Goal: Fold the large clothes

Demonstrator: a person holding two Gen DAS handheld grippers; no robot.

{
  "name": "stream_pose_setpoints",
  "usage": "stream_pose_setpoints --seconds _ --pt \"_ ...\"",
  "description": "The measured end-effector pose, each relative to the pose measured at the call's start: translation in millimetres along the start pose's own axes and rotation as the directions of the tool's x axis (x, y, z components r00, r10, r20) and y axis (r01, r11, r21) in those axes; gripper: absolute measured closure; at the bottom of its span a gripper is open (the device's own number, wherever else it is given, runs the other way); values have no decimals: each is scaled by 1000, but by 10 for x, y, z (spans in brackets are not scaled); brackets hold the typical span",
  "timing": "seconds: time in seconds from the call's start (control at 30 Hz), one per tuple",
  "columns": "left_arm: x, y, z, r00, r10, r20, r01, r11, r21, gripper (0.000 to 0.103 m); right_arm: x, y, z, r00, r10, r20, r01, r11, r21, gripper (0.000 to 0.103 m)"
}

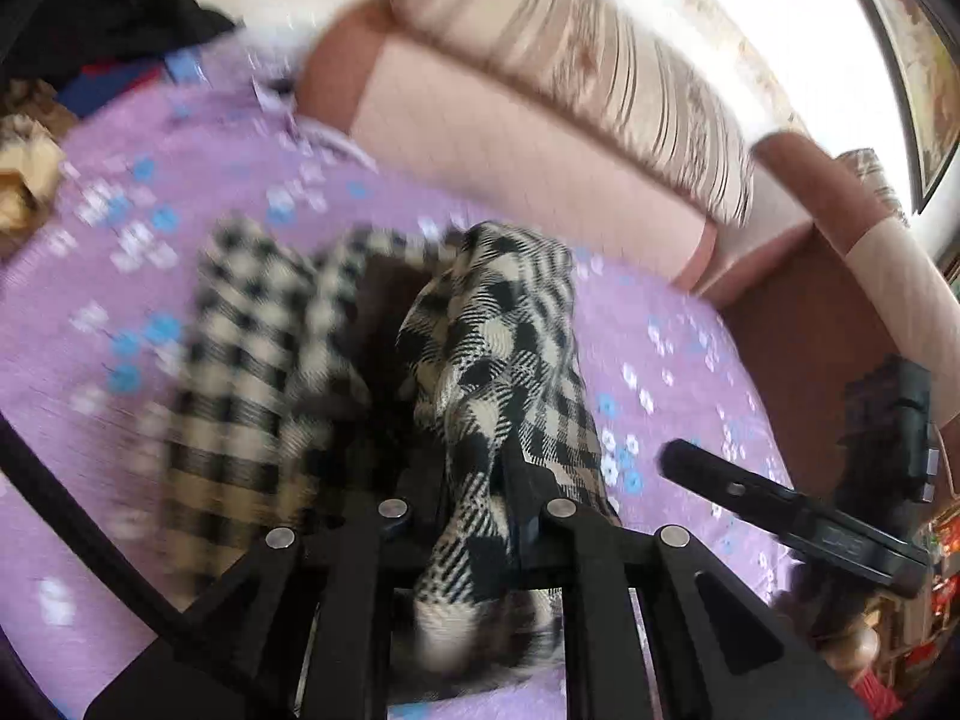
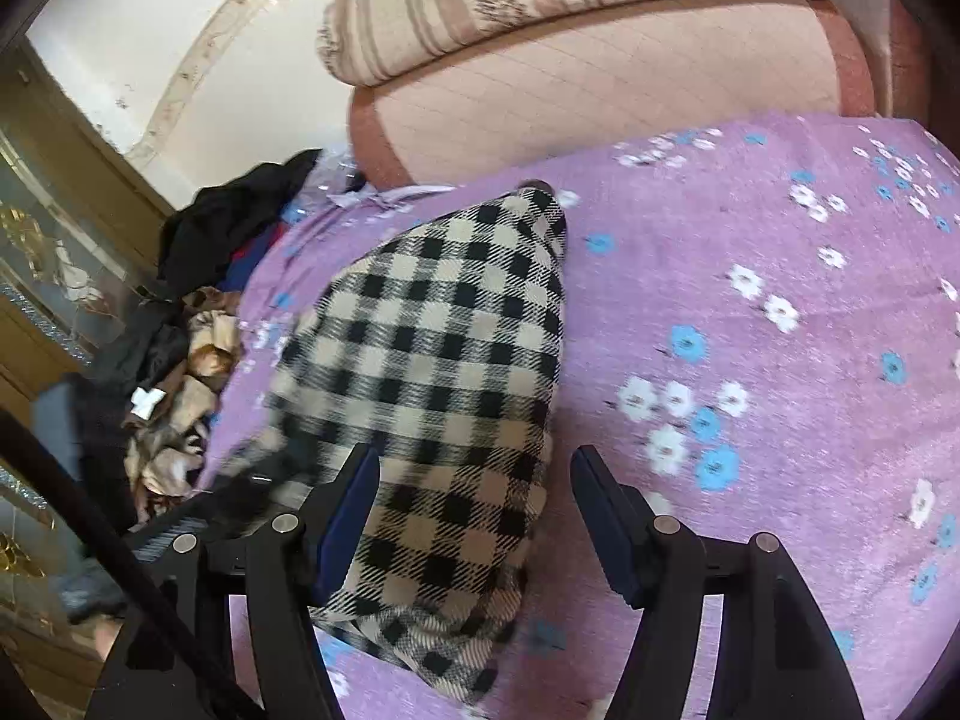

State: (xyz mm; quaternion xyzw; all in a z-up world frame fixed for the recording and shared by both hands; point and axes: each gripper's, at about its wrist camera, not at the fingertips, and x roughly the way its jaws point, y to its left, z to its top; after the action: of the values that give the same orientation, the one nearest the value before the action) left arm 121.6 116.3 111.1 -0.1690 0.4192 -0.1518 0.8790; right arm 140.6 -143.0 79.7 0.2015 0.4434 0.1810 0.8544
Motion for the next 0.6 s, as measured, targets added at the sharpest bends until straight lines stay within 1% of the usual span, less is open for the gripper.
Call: stream_pose_setpoints --seconds 0.07,0.1,0.13,0.2,0.27,0.33,0.4,0.43,0.47,0.5,0.57,0.6 --pt "-162 91 -22 998 52 30 -52 999 4 90 38 154 39 1000 19 11 -18 999 -30 32" --pt "-187 189 -51 997 80 24 -79 997 -12 90 80 261 61 1000 25 12 -24 998 -54 32" --pt "-172 291 -89 996 91 1 -91 995 -32 90 129 356 76 1000 27 9 -26 997 -75 32" --pt "-35 486 -163 993 101 -67 -105 992 -68 90 271 570 97 1000 21 -2 -21 992 -123 32" --pt "67 575 -225 990 98 -101 -106 991 -80 89 411 762 107 1000 10 -7 -11 987 -162 32" --pt "133 602 -313 988 93 -124 -103 992 -74 89 538 951 131 1000 -7 -6 5 979 -206 33" --pt "146 591 -365 986 102 -129 -110 993 -52 89 681 1131 174 1000 -22 -6 20 966 -258 39" --pt "136 594 -382 986 101 -130 -108 993 -44 89 773 1194 203 999 -33 -15 27 959 -281 44" --pt "122 602 -398 987 99 -130 -105 993 -45 89 884 1243 232 998 -51 -26 40 953 -301 51" --pt "106 623 -402 987 93 -130 -100 994 -53 89 1022 1277 260 996 -78 -40 62 947 -316 59" --pt "84 682 -441 987 84 -136 -95 993 -75 89 1267 1310 300 991 -108 -74 77 940 -333 62" --pt "63 721 -459 987 88 -138 -100 991 -89 89 1399 1332 313 989 -107 -101 68 939 -337 63"
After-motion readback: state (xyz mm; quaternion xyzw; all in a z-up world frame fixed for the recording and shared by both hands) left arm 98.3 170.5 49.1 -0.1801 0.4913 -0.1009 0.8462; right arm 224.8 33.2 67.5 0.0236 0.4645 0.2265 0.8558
